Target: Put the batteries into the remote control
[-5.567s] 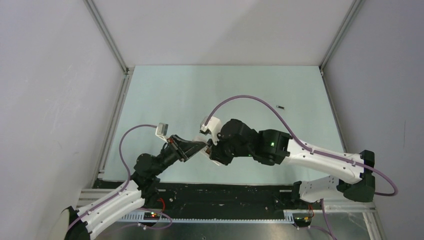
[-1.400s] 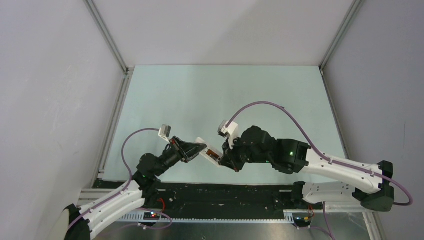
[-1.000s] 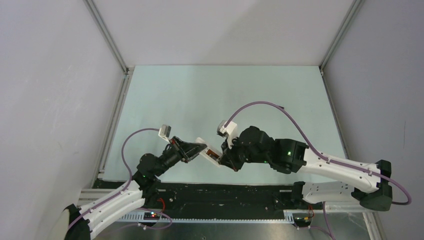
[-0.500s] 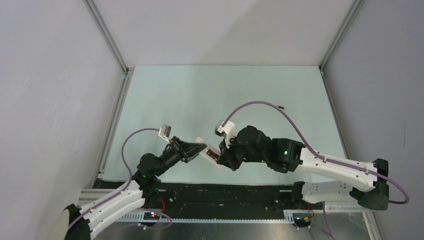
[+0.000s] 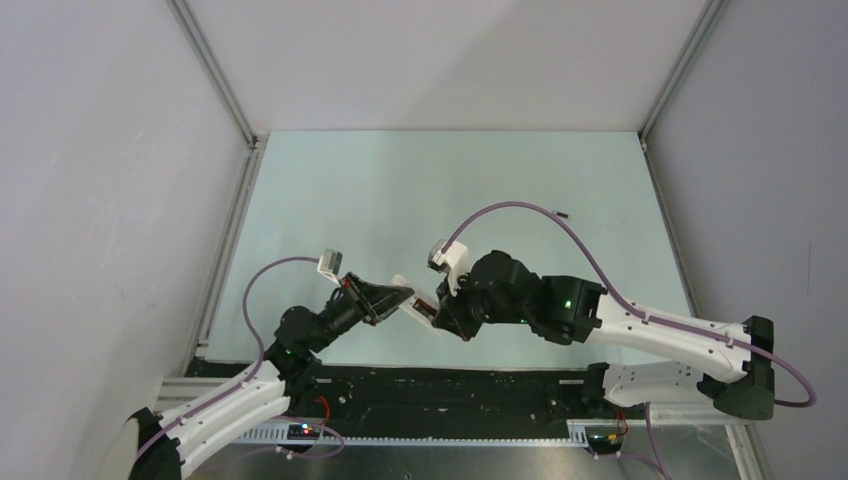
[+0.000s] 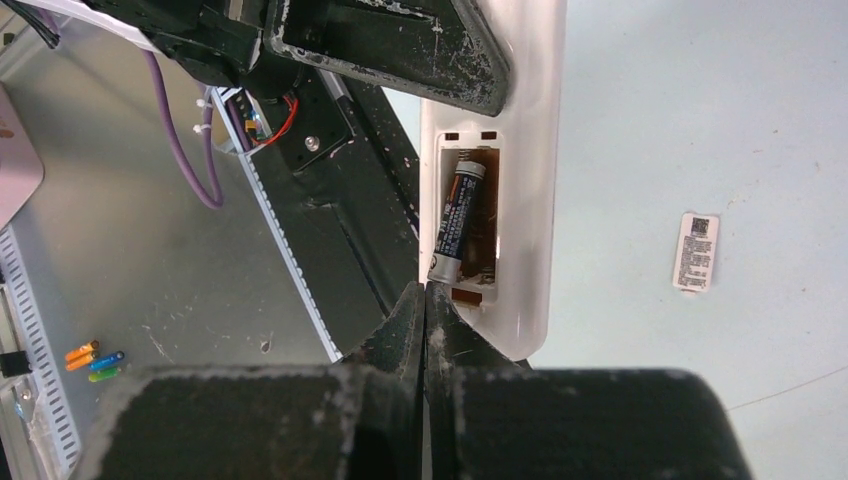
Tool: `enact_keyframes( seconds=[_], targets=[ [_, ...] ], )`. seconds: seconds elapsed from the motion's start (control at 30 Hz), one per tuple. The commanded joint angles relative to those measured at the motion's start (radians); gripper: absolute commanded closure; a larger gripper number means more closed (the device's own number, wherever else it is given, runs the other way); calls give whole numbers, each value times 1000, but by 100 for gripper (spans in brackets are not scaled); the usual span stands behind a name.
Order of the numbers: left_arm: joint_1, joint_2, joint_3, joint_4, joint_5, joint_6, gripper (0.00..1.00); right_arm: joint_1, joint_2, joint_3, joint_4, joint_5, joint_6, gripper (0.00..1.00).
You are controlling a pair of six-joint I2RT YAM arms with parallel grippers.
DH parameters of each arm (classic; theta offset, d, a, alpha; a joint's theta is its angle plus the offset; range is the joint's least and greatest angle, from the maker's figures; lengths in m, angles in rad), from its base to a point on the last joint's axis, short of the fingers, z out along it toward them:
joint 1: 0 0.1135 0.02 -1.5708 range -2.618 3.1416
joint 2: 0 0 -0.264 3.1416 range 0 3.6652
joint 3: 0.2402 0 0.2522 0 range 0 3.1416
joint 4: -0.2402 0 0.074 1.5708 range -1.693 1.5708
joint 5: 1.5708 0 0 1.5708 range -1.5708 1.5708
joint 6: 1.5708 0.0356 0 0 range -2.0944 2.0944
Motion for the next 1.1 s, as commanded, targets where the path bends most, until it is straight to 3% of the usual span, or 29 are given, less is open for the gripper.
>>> enact_keyframes(
  seconds=[0.0,1.07],
  targets=[
    [-2,-16,8,58,4,-14,100,-8,17,6,39,19,-10,100],
    [-3,-49,32,58,54,38,100,-63,45,5,40,19,8,100]
  ],
)
